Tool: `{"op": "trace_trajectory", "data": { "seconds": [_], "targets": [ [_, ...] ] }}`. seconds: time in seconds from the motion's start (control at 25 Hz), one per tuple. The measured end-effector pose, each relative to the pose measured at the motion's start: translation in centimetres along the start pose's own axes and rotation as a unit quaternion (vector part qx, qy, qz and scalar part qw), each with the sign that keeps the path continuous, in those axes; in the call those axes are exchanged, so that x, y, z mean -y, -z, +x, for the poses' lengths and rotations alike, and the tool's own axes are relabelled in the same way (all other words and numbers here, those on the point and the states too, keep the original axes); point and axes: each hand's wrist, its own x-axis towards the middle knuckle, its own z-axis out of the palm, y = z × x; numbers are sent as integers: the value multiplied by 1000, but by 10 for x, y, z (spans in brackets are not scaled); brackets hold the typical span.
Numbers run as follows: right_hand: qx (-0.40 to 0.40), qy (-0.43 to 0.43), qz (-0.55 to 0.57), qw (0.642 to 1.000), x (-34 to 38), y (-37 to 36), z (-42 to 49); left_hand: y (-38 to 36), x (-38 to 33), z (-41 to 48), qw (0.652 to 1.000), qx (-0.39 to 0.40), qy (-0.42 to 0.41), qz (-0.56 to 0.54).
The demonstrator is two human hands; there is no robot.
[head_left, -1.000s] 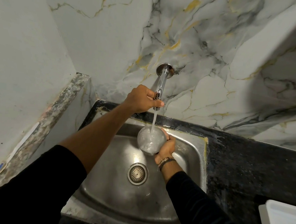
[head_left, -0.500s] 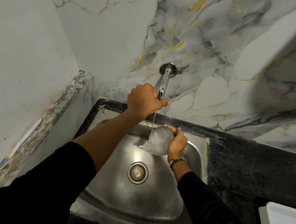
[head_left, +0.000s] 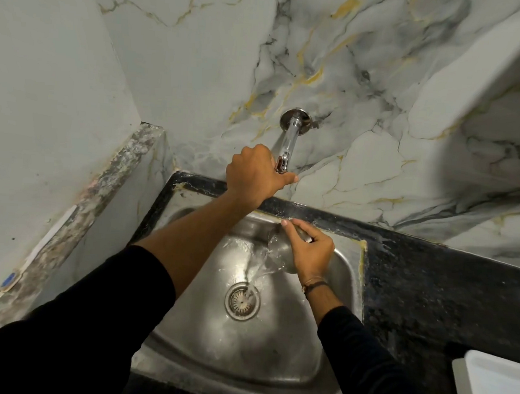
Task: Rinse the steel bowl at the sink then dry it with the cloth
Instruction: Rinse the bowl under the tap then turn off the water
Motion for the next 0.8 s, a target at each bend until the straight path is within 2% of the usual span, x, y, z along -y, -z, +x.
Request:
{"op": "trace_trajectory", "data": {
  "seconds": [0.12,0.2,0.32,0.44,0.52,0.64,0.8],
  "targets": [
    [7,115,-92,989,6,3,0,0,-1,-2,1000,-3,6,-2],
    [4,231,-149,961,13,6,-1,0,-1,-2,1000,-2,9,1],
    [26,387,-230,893,27,12,2,1,-2,-2,1000,-1,11,14],
    [69,530,-294,792,40,15,2,1,-3,-1,1000,0,16,21],
    [92,588,-302,744,50,17,0,1,-5,-1,999,-1,23,23],
    [113,642,-312,691,63,20,-2,2,-9,0,999,-1,37,26],
    [116,688,-293,654,77,26,-6,3,-12,-2,998,0,49,24]
  ]
}}
